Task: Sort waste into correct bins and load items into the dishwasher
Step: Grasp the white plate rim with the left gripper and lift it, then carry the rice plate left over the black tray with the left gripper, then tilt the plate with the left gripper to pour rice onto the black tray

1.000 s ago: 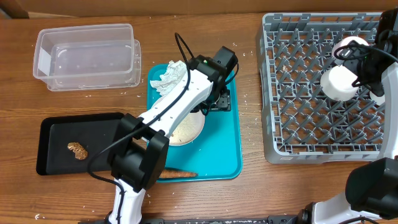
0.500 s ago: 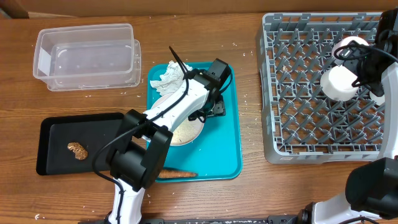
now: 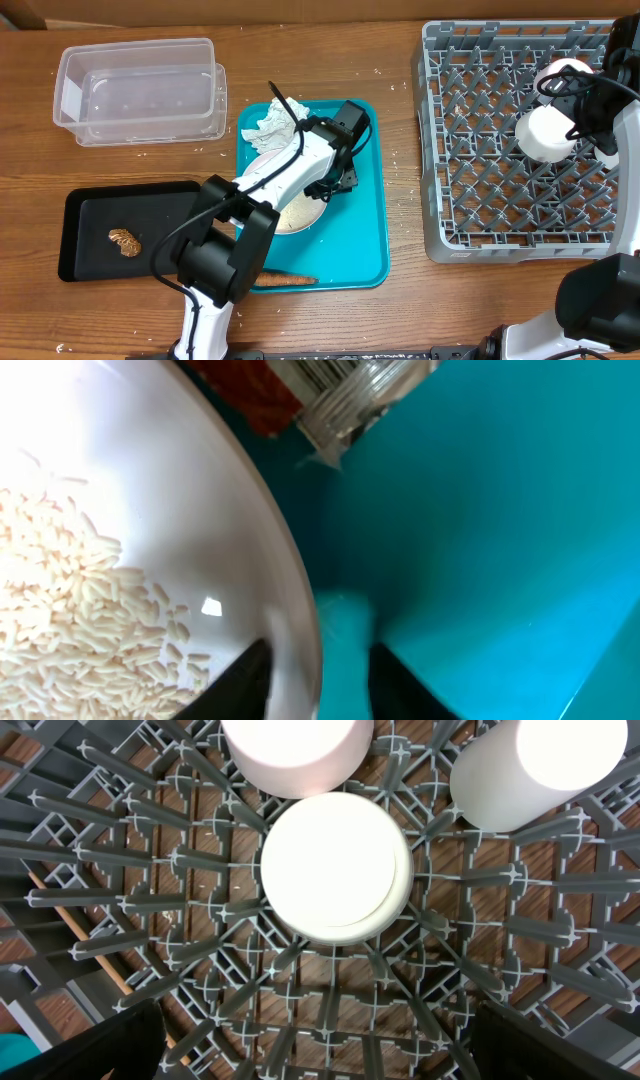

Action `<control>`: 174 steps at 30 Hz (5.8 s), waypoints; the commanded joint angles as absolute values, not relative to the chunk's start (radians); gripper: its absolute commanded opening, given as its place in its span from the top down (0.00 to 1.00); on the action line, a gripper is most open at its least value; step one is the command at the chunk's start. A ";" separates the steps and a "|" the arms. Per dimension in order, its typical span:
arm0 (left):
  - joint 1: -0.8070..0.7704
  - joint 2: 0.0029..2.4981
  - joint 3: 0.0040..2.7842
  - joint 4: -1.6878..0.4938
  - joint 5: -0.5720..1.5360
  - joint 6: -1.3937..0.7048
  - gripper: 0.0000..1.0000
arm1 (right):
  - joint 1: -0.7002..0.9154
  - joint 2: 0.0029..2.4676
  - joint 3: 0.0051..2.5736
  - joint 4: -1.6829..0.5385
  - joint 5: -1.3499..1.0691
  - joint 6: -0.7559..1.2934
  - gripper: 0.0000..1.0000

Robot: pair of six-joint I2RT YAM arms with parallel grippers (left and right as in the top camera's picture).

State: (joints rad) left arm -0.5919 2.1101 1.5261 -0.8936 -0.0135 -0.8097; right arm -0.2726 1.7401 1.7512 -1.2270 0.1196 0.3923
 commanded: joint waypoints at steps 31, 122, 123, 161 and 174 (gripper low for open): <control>-0.630 2.120 1.758 -1.275 -0.148 -0.820 0.96 | -0.273 1.718 1.773 -1.225 0.127 0.400 0.00; 0.165 1.909 1.874 -1.529 0.345 -0.343 0.96 | -0.273 1.718 1.773 -1.225 0.127 0.400 0.00; 0.165 1.909 1.874 -1.531 0.352 -0.335 0.96 | -0.273 1.718 1.773 -1.225 0.127 0.400 0.00; 0.316 1.909 1.847 -1.592 0.561 -0.179 0.96 | -0.273 1.718 1.773 -1.225 0.127 0.400 0.00; 0.388 1.909 1.827 -1.607 0.642 -0.159 0.96 | -0.273 1.718 1.773 -1.225 0.127 0.400 0.00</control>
